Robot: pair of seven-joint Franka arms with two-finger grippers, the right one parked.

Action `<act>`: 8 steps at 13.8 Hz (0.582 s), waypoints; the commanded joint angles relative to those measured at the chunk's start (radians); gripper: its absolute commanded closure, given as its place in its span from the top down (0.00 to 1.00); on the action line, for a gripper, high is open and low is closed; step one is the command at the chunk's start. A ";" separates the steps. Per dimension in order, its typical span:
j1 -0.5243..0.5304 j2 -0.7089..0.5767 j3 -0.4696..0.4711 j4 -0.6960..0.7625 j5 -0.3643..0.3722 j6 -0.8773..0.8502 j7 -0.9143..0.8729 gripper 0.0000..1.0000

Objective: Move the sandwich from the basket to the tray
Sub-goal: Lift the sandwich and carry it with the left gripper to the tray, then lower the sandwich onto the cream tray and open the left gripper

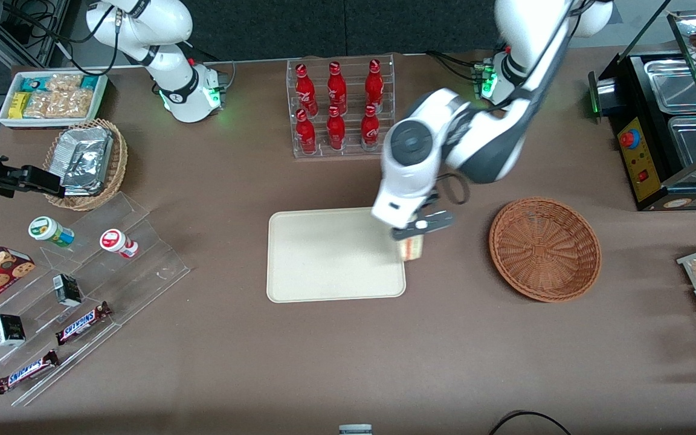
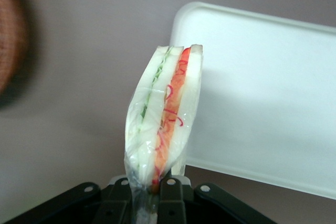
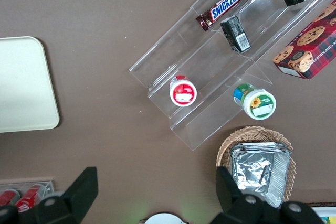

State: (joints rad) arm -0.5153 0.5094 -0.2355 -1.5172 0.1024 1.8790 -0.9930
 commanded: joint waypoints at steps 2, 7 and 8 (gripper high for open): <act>-0.083 0.145 0.012 0.114 0.017 0.116 -0.010 0.00; -0.152 0.274 0.016 0.216 0.080 0.147 -0.027 0.00; -0.158 0.290 0.018 0.218 0.101 0.149 -0.045 0.00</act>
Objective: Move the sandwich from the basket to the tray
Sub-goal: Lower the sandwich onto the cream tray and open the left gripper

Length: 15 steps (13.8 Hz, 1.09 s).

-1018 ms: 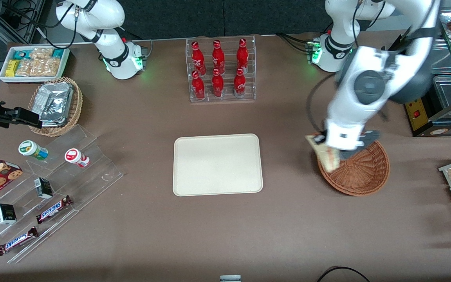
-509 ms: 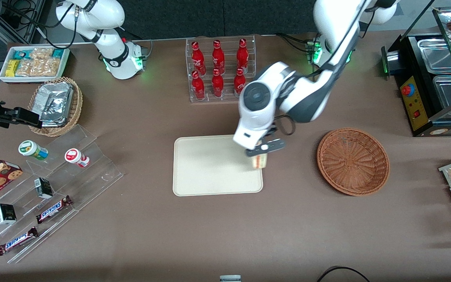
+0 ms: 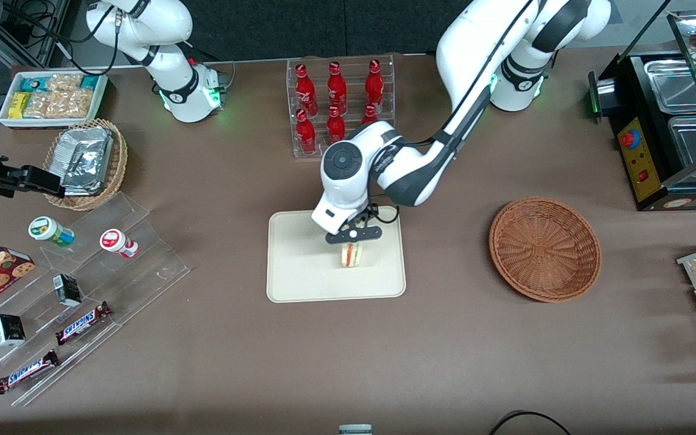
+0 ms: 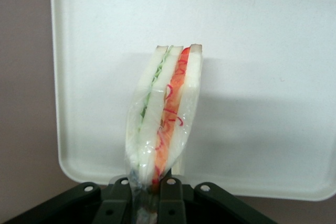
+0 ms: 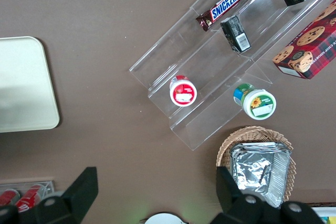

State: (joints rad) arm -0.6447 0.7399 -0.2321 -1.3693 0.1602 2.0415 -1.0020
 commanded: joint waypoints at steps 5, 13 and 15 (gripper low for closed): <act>-0.029 0.099 0.016 0.087 0.073 0.026 -0.073 0.00; -0.018 0.035 0.016 0.116 0.088 -0.058 -0.116 1.00; 0.003 -0.034 0.016 0.128 0.082 -0.134 -0.156 1.00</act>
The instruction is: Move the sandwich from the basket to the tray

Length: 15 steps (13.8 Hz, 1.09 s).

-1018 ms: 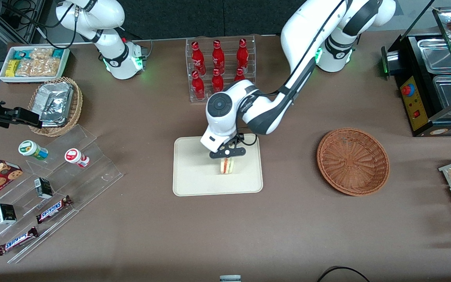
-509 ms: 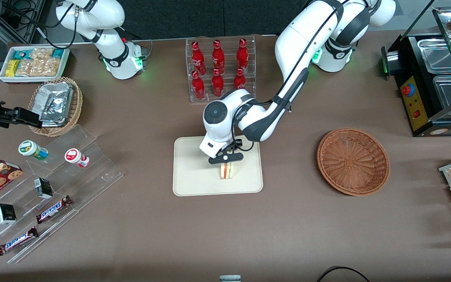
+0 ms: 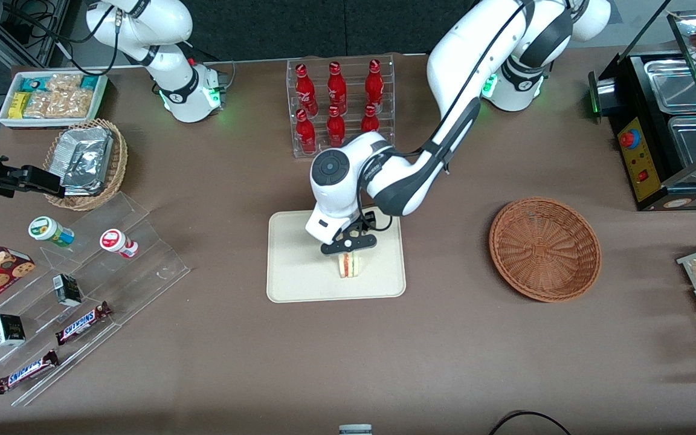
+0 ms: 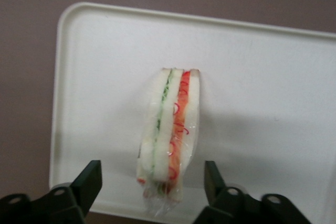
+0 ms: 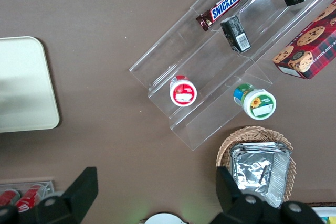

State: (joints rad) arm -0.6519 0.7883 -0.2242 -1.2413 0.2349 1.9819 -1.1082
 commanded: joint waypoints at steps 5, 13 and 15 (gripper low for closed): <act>0.133 -0.306 0.008 -0.099 0.004 -0.179 -0.256 1.00; 0.377 -0.515 0.005 -0.102 -0.095 -0.498 0.115 1.00; 0.437 -0.553 0.005 -0.109 -0.133 -0.544 0.213 1.00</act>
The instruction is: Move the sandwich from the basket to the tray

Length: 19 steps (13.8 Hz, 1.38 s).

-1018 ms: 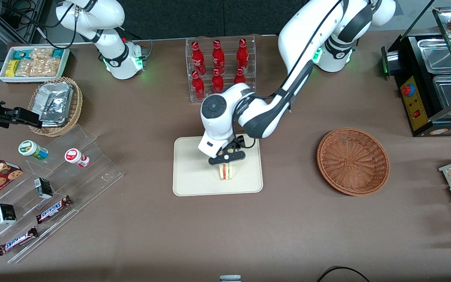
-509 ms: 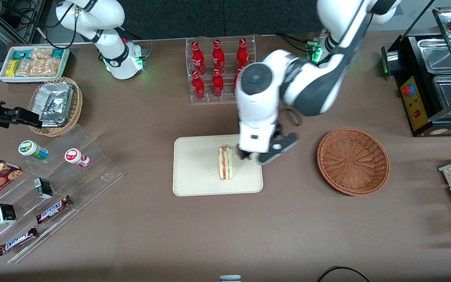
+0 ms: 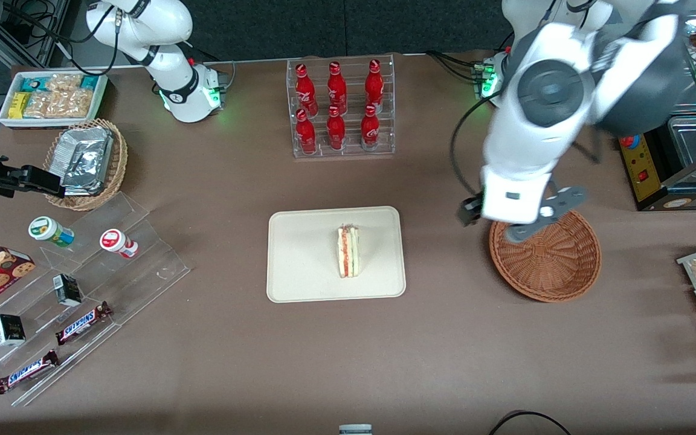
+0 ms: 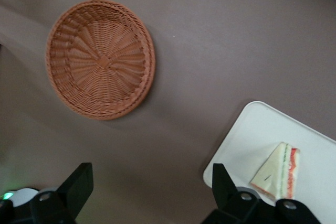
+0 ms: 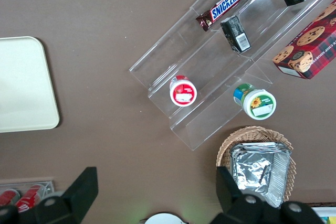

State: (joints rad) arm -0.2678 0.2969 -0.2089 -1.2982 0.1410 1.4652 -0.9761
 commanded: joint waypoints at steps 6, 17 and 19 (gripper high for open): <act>0.187 -0.257 0.075 -0.180 -0.173 -0.094 0.520 1.00; 0.194 -0.522 0.293 -0.426 -0.140 -0.069 0.896 1.00; 0.196 -0.507 0.293 -0.420 -0.138 -0.066 0.896 1.00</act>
State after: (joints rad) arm -0.0805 -0.2025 0.0918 -1.6974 -0.0133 1.3786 -0.0993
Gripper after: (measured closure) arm 0.000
